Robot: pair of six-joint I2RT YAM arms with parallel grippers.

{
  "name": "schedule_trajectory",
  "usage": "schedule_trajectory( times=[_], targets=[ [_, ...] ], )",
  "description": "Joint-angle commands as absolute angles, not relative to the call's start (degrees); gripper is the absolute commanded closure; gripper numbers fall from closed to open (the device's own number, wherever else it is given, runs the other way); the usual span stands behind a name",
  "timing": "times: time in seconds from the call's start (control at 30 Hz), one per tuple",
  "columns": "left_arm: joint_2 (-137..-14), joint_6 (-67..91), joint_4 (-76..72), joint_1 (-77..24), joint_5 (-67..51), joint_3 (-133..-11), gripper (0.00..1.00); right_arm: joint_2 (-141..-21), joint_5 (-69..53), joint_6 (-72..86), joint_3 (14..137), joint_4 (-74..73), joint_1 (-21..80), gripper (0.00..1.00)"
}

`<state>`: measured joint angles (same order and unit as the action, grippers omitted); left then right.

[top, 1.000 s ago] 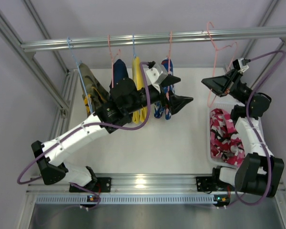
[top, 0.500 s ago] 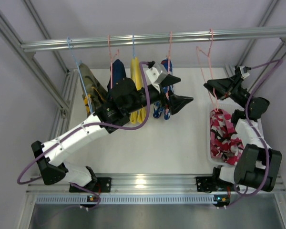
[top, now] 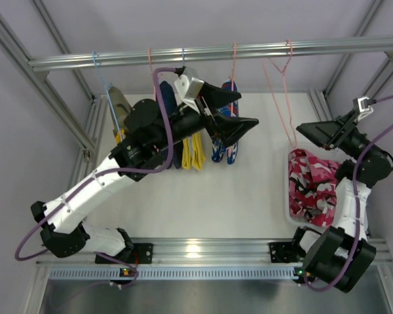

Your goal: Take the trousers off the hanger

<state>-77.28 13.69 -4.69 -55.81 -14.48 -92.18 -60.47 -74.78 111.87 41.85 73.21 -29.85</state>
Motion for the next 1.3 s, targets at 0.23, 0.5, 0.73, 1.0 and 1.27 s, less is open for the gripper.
schedule_trajectory(
  times=[0.23, 0.5, 0.73, 1.0, 1.27],
  targets=[
    [-76.8, 23.6, 12.5, -42.0, -16.9, -98.1, 0.02, -48.5, -67.7, 1.2, 79.5, -39.9, -30.3, 0.01],
    [-83.1, 23.9, 14.7, -41.7, -23.6, -99.5, 0.02, -45.9, -63.4, 4.0, 76.1, -36.2, -30.3, 0.0],
    [-86.2, 26.4, 12.6, -41.7, -19.3, -99.2, 0.02, -46.4, -65.4, 6.8, 74.0, -34.2, -30.4, 0.01],
    [-90.6, 37.6, 0.5, -40.6, -22.9, -96.1, 0.04, -46.1, -66.4, 8.7, 72.8, -32.5, -30.4, 0.01],
    [-95.4, 47.6, -9.7, -39.4, -25.8, -94.1, 0.16, -46.1, -66.8, 7.7, 73.3, -32.8, -30.3, 0.01]
  ],
)
